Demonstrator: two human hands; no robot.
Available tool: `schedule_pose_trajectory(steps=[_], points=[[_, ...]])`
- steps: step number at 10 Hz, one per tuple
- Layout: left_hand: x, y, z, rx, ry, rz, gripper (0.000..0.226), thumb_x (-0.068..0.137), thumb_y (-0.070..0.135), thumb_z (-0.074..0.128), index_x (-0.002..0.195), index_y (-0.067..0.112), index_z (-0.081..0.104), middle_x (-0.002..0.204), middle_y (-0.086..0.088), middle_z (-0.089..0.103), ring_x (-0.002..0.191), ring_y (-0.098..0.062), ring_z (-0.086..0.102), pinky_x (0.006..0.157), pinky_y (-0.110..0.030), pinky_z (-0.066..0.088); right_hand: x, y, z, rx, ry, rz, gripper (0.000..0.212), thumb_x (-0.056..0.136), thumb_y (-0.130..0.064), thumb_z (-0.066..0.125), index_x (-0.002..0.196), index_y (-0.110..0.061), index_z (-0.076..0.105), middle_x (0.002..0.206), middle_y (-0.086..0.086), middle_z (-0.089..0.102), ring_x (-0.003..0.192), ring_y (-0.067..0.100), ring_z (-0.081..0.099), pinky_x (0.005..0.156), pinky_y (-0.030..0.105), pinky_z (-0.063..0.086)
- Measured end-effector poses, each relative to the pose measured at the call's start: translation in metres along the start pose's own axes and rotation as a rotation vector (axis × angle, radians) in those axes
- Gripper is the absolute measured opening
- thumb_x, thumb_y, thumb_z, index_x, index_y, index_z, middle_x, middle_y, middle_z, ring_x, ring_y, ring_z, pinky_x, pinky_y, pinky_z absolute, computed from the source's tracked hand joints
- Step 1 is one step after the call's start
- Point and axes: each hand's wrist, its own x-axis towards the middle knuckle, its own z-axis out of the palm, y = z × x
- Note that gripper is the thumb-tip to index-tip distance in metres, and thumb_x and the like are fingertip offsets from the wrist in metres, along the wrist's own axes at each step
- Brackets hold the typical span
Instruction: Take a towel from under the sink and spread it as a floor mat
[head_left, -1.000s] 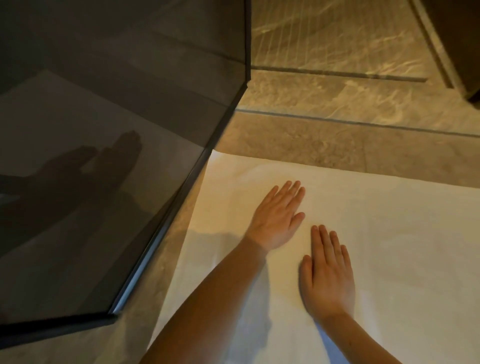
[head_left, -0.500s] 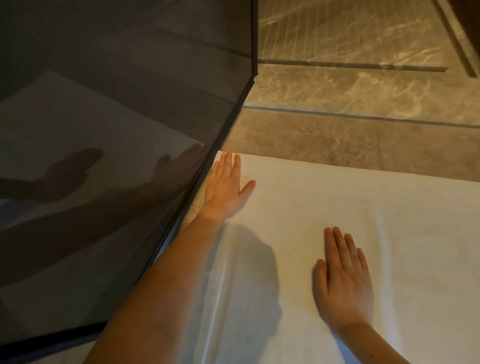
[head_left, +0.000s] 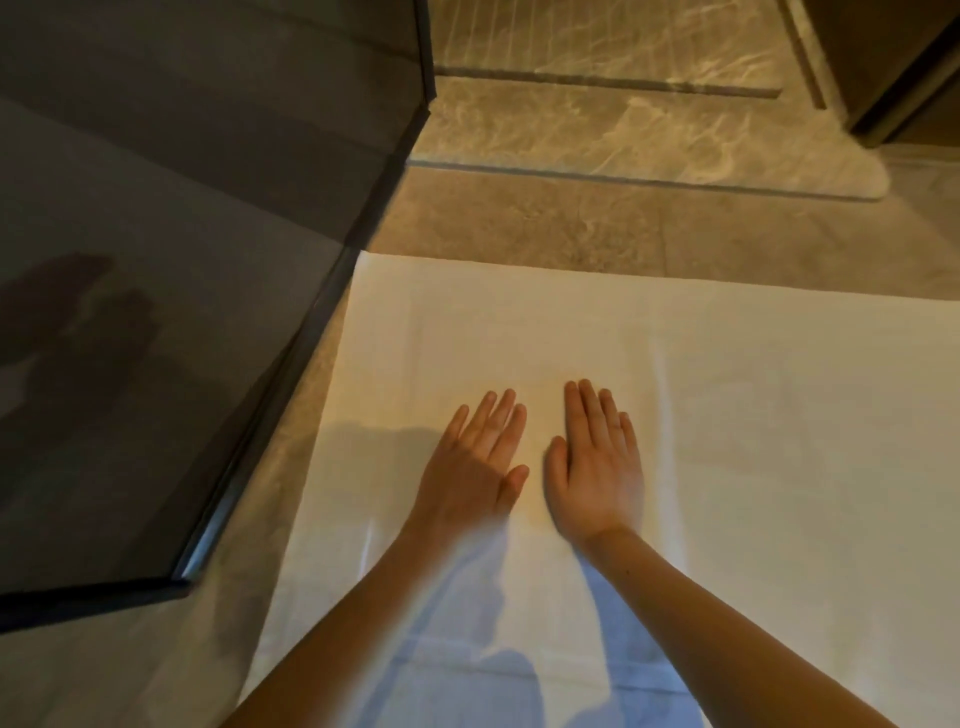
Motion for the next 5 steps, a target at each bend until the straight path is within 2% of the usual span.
schedule_pose_trajectory(steps=[1, 2, 3, 4, 5], points=[[-0.017, -0.023, -0.004, 0.041, -0.044, -0.093, 0.065, 0.096, 0.041, 0.026, 0.149, 0.003, 0.031, 0.157, -0.015, 0.027, 0.144, -0.031, 0.028, 0.115, -0.046, 0.02, 0.0, 0.001, -0.001, 0.014, 0.008, -0.008, 0.062, 0.096, -0.036, 0.019, 0.156, -0.018, 0.013, 0.163, -0.002, 0.011, 0.15, 0.016, 0.003, 0.122, 0.033, 0.0], [-0.041, -0.048, -0.008, 0.044, 0.008, -0.191, 0.064, 0.1, 0.042, 0.024, 0.151, 0.004, 0.024, 0.158, -0.014, 0.023, 0.146, -0.028, 0.021, 0.117, -0.044, 0.018, -0.001, 0.001, 0.0, 0.006, 0.006, -0.013, 0.063, 0.096, -0.038, 0.017, 0.156, -0.018, 0.012, 0.163, -0.001, 0.012, 0.15, 0.016, 0.004, 0.122, 0.033, 0.001], [-0.049, -0.05, -0.011, 0.024, 0.02, -0.189, 0.062, 0.102, 0.04, 0.025, 0.153, 0.005, 0.02, 0.16, -0.01, 0.018, 0.149, -0.024, 0.015, 0.121, -0.041, 0.013, -0.001, -0.001, -0.002, 0.013, -0.013, 0.001, 0.064, 0.096, -0.038, 0.016, 0.156, -0.017, 0.01, 0.163, 0.001, 0.011, 0.15, 0.018, 0.004, 0.122, 0.034, 0.001], [-0.044, -0.054, -0.013, 0.051, -0.055, -0.235, 0.065, 0.099, 0.048, 0.011, 0.153, 0.013, -0.003, 0.162, -0.002, -0.004, 0.15, -0.016, -0.003, 0.12, -0.032, -0.004, 0.001, -0.004, -0.008, 0.031, -0.042, -0.012, 0.062, 0.098, -0.036, 0.02, 0.156, -0.016, 0.008, 0.163, 0.002, 0.008, 0.15, 0.019, 0.002, 0.122, 0.036, 0.001], [-0.035, -0.05, -0.014, 0.083, -0.128, -0.297, 0.066, 0.098, 0.05, 0.004, 0.151, 0.015, -0.014, 0.162, -0.002, -0.013, 0.148, -0.014, -0.013, 0.119, -0.032, -0.008, 0.0, -0.001, -0.018, 0.12, -0.05, -0.039, 0.058, 0.101, -0.032, 0.025, 0.155, -0.015, 0.013, 0.163, 0.003, 0.012, 0.15, 0.019, 0.005, 0.122, 0.036, 0.004]])
